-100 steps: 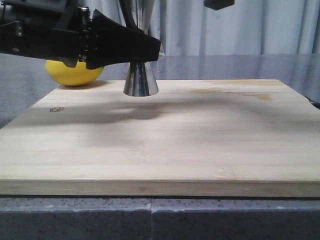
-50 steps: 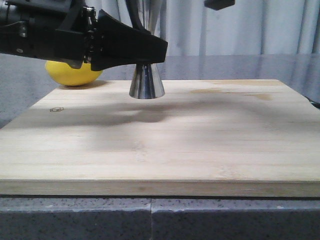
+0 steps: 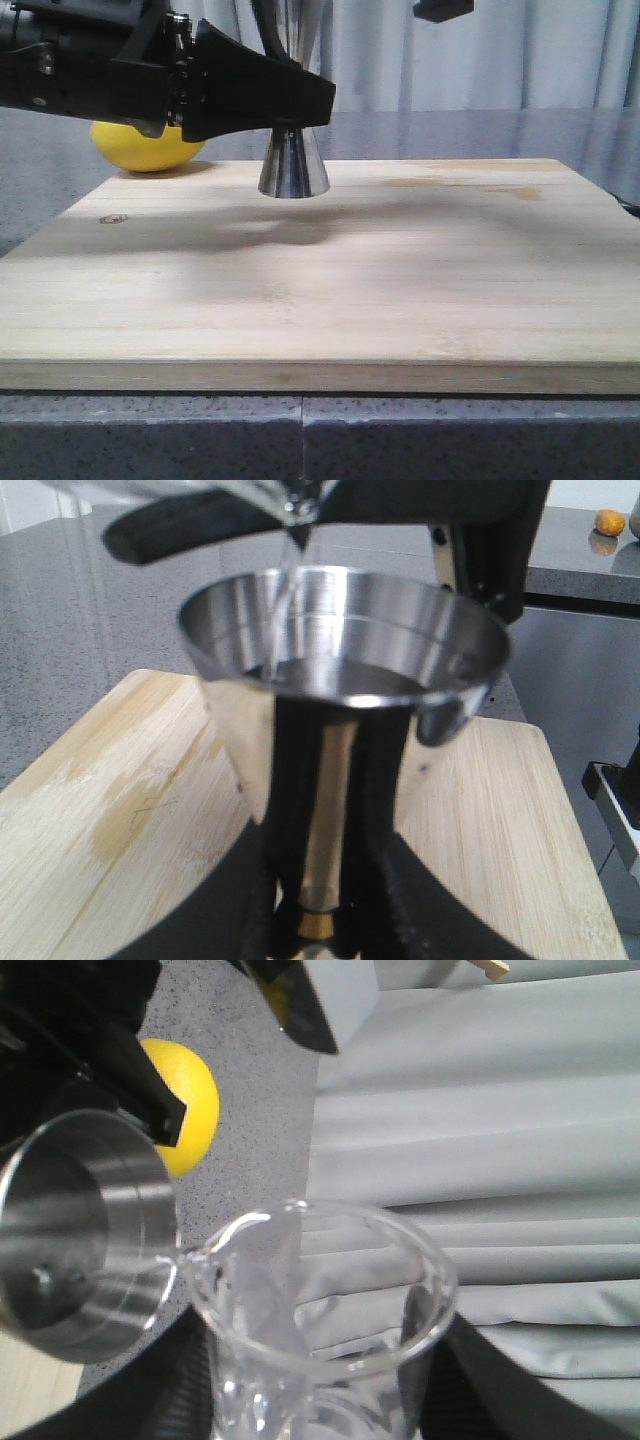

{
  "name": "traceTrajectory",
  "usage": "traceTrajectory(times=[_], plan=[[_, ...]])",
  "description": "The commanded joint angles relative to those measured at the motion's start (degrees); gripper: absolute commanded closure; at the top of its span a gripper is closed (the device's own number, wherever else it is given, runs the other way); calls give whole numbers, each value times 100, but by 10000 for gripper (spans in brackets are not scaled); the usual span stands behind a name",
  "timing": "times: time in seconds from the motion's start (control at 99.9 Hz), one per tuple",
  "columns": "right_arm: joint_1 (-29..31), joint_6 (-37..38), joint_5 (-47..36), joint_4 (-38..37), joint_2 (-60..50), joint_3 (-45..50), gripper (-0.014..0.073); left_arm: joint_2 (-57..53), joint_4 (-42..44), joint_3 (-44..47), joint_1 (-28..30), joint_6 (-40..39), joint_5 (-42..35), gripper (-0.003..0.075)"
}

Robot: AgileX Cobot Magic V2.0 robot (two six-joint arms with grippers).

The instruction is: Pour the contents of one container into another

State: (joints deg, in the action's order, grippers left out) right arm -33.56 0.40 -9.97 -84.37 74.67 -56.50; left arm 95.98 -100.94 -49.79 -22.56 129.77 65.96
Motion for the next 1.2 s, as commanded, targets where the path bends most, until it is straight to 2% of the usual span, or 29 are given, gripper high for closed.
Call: traceTrajectory(times=[0.0, 1.191], plan=[[5, 7, -72, 23, -161, -231, 410, -259, -352, -160, -39, -65, 669, 738], [5, 7, -19, -689, -161, -231, 410, -259, -352, -160, -39, -65, 669, 739]])
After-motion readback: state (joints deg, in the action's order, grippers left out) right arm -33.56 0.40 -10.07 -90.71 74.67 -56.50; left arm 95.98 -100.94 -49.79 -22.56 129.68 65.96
